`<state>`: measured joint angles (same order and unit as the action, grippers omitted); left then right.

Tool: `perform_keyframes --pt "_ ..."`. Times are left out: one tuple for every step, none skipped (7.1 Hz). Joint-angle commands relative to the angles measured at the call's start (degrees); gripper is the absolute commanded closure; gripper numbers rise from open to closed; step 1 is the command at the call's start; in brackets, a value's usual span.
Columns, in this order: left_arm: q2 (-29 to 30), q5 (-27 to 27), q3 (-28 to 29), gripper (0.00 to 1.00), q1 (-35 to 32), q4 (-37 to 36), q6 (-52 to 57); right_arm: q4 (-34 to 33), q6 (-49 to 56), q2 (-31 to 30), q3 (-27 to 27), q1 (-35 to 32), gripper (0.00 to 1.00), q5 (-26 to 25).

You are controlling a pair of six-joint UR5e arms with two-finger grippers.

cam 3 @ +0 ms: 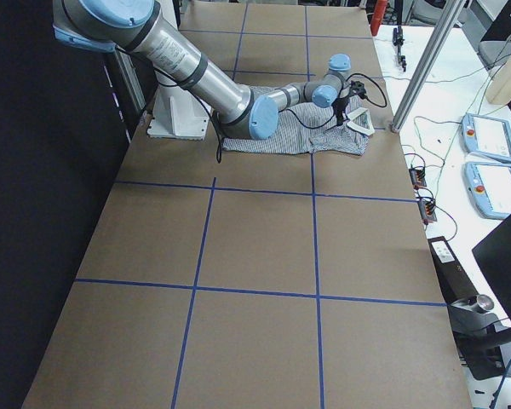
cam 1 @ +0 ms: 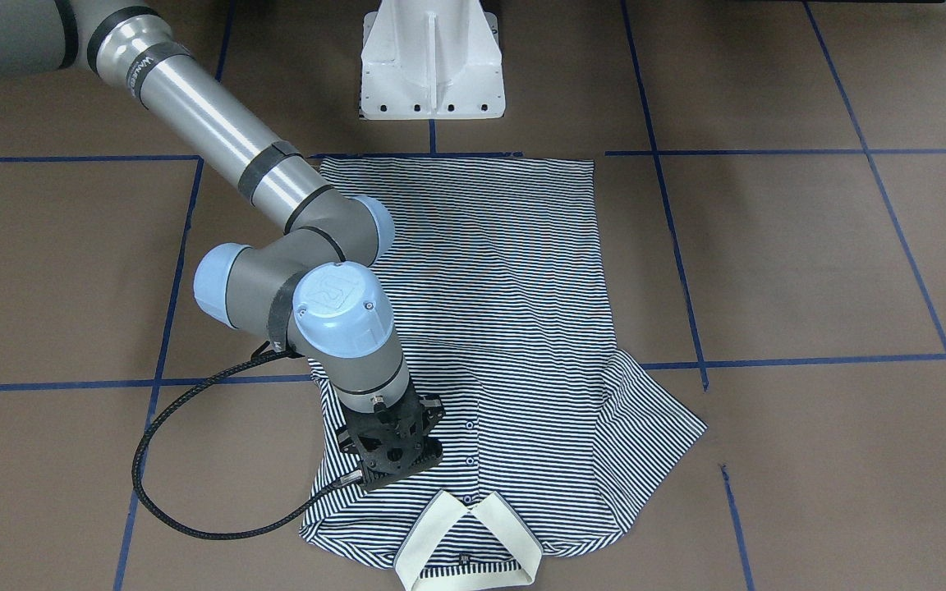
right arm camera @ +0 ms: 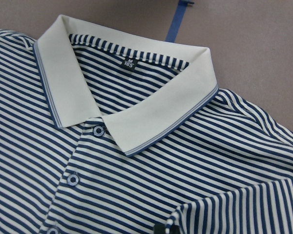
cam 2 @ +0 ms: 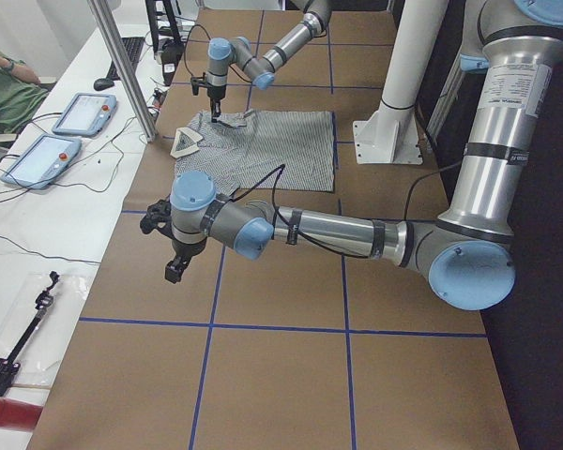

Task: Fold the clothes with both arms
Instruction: 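Fold the sleeve nearest the right gripper inward over the shirt front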

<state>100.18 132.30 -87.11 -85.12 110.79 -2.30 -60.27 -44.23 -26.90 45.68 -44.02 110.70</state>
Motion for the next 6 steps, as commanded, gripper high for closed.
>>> perform_keyframes --pt "1.0 0.0 0.0 0.0 1.6 3.6 -11.0 -0.1 -6.1 -2.7 6.4 0.1 0.0 1.6" --pt "1.7 -0.5 0.3 0.0 6.8 8.0 -21.4 -8.0 -7.0 -7.4 16.7 -0.2 0.0 5.4" --pt "3.9 -4.6 0.0 0.0 11.2 9.8 -31.1 -16.4 -7.0 -8.3 23.0 -0.8 0.0 6.2" --pt "7.0 -8.8 -0.3 0.0 18.4 9.9 -42.4 -23.9 -7.1 -9.7 29.5 -1.5 0.0 8.3" --pt "9.3 -13.8 -0.3 0.0 23.8 10.0 -50.8 -29.1 -7.1 -15.3 39.4 -2.3 0.0 8.7" --pt "11.2 -17.7 0.2 0.0 28.7 12.5 -57.3 -31.5 -6.8 -20.0 45.9 -3.1 0.0 8.9"
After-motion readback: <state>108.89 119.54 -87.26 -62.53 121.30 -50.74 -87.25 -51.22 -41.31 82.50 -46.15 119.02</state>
